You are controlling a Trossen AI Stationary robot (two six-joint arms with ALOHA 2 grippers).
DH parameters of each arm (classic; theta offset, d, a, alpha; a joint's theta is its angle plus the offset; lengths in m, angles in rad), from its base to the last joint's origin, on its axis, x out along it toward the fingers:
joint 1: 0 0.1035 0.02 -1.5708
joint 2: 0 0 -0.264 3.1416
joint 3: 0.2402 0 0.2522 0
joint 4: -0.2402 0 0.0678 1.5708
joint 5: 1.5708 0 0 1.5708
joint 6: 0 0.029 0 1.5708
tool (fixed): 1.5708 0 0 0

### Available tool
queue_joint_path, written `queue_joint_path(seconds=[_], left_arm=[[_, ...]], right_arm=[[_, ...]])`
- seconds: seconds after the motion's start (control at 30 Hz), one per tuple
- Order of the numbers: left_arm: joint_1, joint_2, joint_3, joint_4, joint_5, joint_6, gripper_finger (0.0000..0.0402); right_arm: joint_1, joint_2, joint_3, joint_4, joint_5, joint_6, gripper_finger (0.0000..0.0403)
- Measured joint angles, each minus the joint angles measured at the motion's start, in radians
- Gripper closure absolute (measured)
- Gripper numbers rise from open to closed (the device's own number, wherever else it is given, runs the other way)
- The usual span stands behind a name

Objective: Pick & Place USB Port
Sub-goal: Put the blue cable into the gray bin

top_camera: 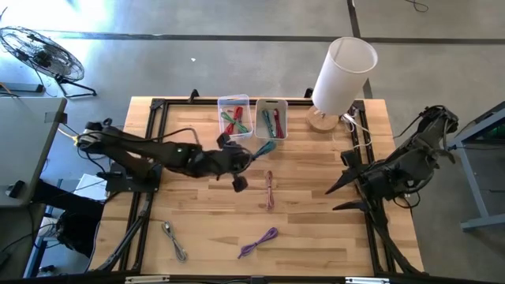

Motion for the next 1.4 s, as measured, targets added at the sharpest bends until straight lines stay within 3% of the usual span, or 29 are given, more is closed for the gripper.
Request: queue_joint_path(seconds=[0.17,0.37,0.53,0.8,1.4], left_arm=[[-0.041,-0.042,0.001,0.190,0.030,0.249,0.0392],[-0.045,-0.054,0.001,0.337,0.156,0.388,0.0392],[-0.044,-0.054,0.001,0.416,0.243,0.422,0.0392],[-0.044,-0.054,0.001,0.420,0.293,0.421,0.0392],[-0.044,-0.053,0.001,0.503,0.378,0.469,0.0392]], right_arm=[[-0.034,0.039,0.000,0.068,0.006,-0.028,0.0221],[-0.101,0.129,0.000,0.152,-0.053,-0.077,0.0222],[-0.133,0.186,0.000,0.246,-0.072,-0.133,0.0221],[-0.191,0.195,0.000,0.329,0.043,-0.111,0.0221],[-0.323,0.252,0.000,0.444,-0.049,-0.077,0.0221]])
